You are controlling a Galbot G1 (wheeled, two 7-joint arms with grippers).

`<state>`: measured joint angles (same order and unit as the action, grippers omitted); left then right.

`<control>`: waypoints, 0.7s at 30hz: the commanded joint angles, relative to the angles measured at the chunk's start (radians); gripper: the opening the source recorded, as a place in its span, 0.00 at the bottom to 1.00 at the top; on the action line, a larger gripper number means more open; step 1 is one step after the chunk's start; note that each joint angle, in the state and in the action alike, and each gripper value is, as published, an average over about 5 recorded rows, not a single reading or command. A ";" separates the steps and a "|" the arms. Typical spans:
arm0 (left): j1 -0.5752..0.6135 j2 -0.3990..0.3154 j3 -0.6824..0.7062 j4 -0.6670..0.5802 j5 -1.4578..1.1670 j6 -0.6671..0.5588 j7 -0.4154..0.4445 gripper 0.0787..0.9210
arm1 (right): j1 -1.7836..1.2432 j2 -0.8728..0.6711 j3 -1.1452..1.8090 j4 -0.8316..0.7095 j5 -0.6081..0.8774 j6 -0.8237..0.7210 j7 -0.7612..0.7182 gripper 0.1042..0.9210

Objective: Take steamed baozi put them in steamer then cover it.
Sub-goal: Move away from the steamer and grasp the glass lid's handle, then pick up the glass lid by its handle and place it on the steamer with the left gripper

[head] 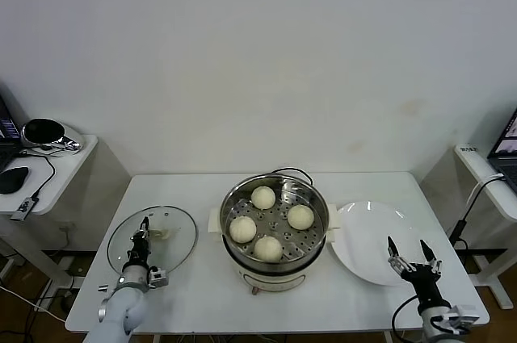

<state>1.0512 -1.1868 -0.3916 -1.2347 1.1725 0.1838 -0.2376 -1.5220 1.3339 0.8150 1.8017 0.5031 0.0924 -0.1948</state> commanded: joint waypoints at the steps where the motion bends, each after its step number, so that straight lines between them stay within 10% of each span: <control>1: 0.078 -0.037 -0.073 -0.245 0.016 0.172 0.129 0.07 | -0.001 -0.003 0.000 0.007 0.003 0.002 0.000 0.88; 11: 0.185 -0.053 -0.073 -0.701 -0.061 0.492 0.272 0.07 | 0.003 -0.009 -0.005 0.023 0.013 -0.011 0.001 0.88; 21: 0.167 -0.063 -0.050 -0.902 0.188 0.595 0.505 0.07 | 0.005 0.010 -0.026 0.018 -0.023 -0.019 0.014 0.88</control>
<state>1.1979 -1.2229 -0.4510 -1.8344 1.1823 0.6094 0.0410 -1.5216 1.3326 0.7979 1.8233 0.5017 0.0827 -0.1899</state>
